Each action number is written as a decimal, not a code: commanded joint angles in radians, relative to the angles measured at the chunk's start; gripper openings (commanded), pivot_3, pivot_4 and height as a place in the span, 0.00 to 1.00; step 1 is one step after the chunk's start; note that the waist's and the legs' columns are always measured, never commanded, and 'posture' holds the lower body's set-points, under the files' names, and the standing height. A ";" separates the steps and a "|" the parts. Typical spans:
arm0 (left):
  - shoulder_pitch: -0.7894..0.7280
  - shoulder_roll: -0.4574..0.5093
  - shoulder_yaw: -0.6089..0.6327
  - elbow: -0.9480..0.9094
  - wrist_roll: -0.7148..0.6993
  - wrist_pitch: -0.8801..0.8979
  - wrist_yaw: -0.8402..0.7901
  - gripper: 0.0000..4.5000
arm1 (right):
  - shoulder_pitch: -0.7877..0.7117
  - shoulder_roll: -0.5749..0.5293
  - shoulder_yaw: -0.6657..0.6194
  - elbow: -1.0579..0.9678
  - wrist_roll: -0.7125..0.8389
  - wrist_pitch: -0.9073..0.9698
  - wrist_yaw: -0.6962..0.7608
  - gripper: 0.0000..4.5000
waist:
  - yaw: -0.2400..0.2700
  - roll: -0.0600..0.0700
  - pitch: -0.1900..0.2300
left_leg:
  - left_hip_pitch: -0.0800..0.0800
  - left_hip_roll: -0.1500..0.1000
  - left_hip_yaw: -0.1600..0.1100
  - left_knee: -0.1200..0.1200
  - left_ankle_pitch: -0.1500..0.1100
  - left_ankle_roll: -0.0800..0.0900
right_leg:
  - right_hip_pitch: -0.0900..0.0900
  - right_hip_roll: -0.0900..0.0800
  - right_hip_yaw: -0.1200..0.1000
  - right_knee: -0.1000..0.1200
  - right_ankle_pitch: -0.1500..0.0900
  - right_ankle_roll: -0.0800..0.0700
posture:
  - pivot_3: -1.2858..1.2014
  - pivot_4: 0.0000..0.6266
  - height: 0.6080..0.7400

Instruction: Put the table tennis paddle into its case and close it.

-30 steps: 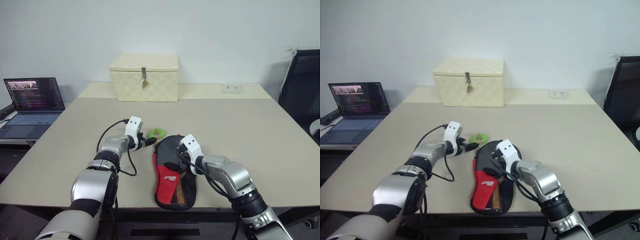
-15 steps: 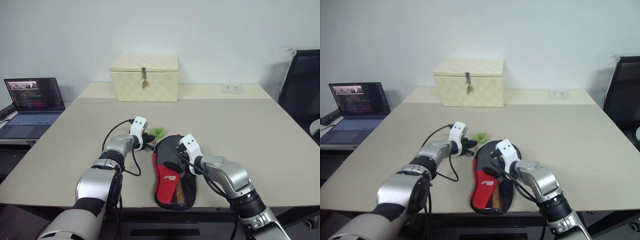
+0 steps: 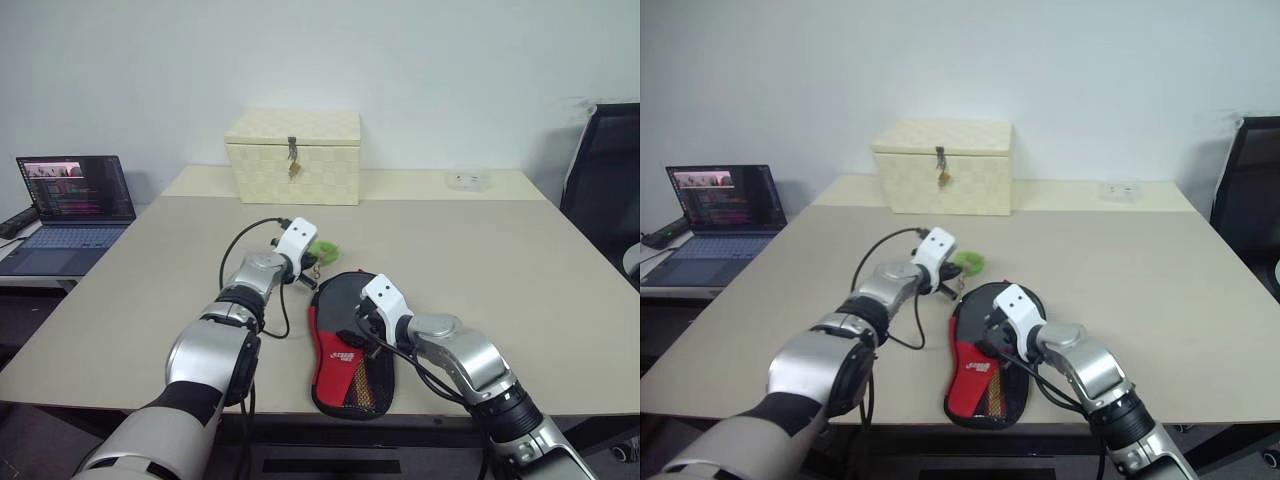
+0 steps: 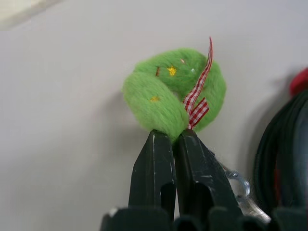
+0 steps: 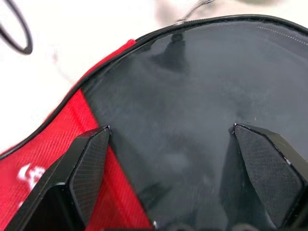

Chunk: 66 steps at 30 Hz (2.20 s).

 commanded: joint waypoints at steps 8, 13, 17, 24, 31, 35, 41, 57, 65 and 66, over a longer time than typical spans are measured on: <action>-0.128 -0.078 -0.164 0.002 0.216 -0.156 0.070 0.00 | 0.132 -0.051 0.099 -0.095 -0.006 0.152 0.016 1.00 | -0.001 0.000 0.000 | 0.000 -0.001 0.000 0.000 0.000 0.000 | 0.000 0.001 0.000 0.000 0.000 0.000 | 0.52 0.24 1.00; -0.153 -0.133 -0.275 0.006 0.338 -0.254 0.103 0.00 | 0.180 -0.059 0.103 -0.148 -0.002 0.184 0.006 1.00 | 0.002 0.000 0.000 | 0.000 -0.001 -0.001 0.000 0.000 0.000 | 0.002 0.000 0.000 -0.002 -0.003 0.005 | 0.52 0.24 1.00; -0.162 -0.166 -0.340 0.010 0.405 -0.309 0.118 0.00 | 0.201 -0.051 0.108 -0.171 -0.007 0.197 -0.002 1.00 | 0.003 0.000 -0.001 | 0.000 -0.001 -0.001 0.000 0.000 0.000 | 0.003 -0.001 -0.001 -0.004 -0.002 0.005 | 0.52 0.24 1.00; -0.187 -0.227 -0.454 0.011 0.519 -0.413 0.194 0.00 | 0.219 -0.039 0.111 -0.190 -0.007 0.209 -0.017 1.00 | 0.005 0.000 -0.001 | 0.000 -0.002 -0.002 -0.001 0.000 0.000 | 0.004 -0.001 -0.001 -0.005 -0.003 0.006 | 0.52 0.24 1.00; -0.197 -0.291 -0.453 0.011 0.512 -0.473 0.184 0.00 | 0.216 -0.034 0.114 -0.178 -0.008 0.199 -0.021 1.00 | 0.005 0.000 -0.001 | 0.000 -0.002 -0.002 -0.001 0.000 0.000 | 0.005 -0.002 -0.001 -0.008 -0.002 0.007 | 0.52 0.24 1.00; -0.194 -0.305 -0.447 0.010 0.504 -0.491 0.164 0.00 | 0.203 -0.029 0.111 -0.166 -0.009 0.194 -0.019 1.00 | 0.003 0.000 -0.001 | 0.001 -0.008 -0.002 -0.002 0.000 0.000 | 0.005 -0.003 -0.001 -0.008 -0.002 0.008 | 0.52 0.24 1.00; -0.151 -0.297 -0.377 0.011 0.423 -0.479 -0.006 0.24 | 0.188 -0.027 0.108 -0.146 -0.011 0.181 -0.013 1.00 | 0.000 0.000 -0.003 | 0.001 -0.009 -0.002 -0.002 0.000 0.000 | 0.005 -0.003 -0.001 -0.008 -0.002 0.007 | 0.52 0.24 1.00; -0.103 -0.201 -0.152 -0.029 0.162 -0.516 -0.303 0.86 | 0.106 -0.041 0.047 -0.151 0.013 0.183 0.037 1.00 | -0.011 0.001 -0.007 | 0.010 -0.008 0.001 -0.003 0.000 0.000 | 0.010 -0.002 0.003 -0.004 -0.003 0.008 | 0.52 0.24 1.00; -0.097 -0.038 0.011 -0.054 -0.006 -0.425 -0.386 0.86 | 0.077 -0.110 -0.133 -0.445 0.182 0.379 0.094 1.00 | -0.014 0.000 -0.006 | 0.005 -0.008 -0.002 -0.003 0.000 0.000 | 0.005 -0.003 0.002 -0.004 0.000 0.004 | 0.52 0.24 1.00; -0.088 -0.024 0.039 -0.058 -0.039 -0.402 -0.425 0.86 | 0.069 -0.125 -0.165 -0.476 0.208 0.407 0.104 1.00 | -0.012 0.000 -0.006 | 0.003 -0.008 -0.002 -0.003 0.000 0.000 | 0.004 -0.003 0.001 -0.004 0.000 0.004 | 0.52 0.24 1.00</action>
